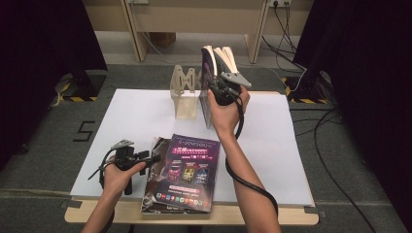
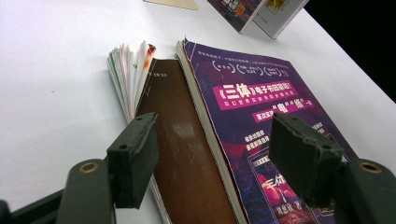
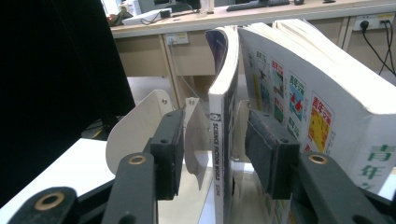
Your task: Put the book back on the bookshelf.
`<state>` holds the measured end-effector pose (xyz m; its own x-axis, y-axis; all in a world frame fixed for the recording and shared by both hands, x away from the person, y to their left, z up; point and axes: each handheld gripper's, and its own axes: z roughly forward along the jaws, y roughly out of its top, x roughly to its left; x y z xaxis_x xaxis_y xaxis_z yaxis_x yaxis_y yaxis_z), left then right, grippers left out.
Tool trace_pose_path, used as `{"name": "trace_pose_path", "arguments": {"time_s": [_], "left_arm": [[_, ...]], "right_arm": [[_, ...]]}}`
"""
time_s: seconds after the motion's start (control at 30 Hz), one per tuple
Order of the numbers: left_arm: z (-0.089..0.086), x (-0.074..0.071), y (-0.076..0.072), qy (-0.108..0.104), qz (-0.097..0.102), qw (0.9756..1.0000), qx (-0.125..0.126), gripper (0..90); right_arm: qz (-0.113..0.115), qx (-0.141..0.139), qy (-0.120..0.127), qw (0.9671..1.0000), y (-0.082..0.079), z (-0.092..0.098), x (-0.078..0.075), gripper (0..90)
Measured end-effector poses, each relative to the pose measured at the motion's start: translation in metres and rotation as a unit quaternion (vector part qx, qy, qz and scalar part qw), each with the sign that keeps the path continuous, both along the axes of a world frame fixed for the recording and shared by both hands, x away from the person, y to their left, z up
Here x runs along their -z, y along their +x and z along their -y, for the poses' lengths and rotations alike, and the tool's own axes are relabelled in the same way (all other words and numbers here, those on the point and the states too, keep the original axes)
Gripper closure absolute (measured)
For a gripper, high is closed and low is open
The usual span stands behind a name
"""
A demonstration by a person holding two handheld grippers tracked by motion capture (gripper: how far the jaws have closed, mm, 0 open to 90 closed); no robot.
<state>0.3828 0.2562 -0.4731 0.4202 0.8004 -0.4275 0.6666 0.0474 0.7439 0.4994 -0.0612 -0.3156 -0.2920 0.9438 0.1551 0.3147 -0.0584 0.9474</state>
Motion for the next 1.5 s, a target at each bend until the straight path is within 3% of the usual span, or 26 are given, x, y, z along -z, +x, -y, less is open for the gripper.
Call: {"name": "trace_pose_path", "arguments": {"time_s": [0.33, 0.57, 0.97, 1.2, 1.5], "left_arm": [[0.002, 0.0, 0.0, -0.001, 0.0, 1.0, 0.003, 32.7], [0.004, 0.0, -0.001, 0.0, -0.001, 1.0, 0.006, 33.6], [0.01, 0.0, -0.002, 0.0, -0.001, 0.9999, 0.015, 35.7], [0.019, 0.002, -0.003, 0.0, -0.006, 0.9996, 0.028, 36.6], [0.023, 0.006, -0.003, 0.01, -0.011, 0.9994, 0.031, 36.9]], "right_arm": [[-0.013, -0.013, 0.011, 0.9998, -0.008, 0.006, 0.003, 56.5], [-0.01, -0.018, -0.002, 0.9998, -0.016, 0.009, 0.005, 56.4], [-0.029, -0.026, -0.001, 0.9992, -0.03, 0.019, 0.018, 56.3], [-0.054, -0.031, 0.005, 0.9981, -0.038, 0.026, 0.031, 56.5], [-0.104, -0.041, 0.012, 0.9937, -0.048, 0.035, 0.058, 57.5]]}}
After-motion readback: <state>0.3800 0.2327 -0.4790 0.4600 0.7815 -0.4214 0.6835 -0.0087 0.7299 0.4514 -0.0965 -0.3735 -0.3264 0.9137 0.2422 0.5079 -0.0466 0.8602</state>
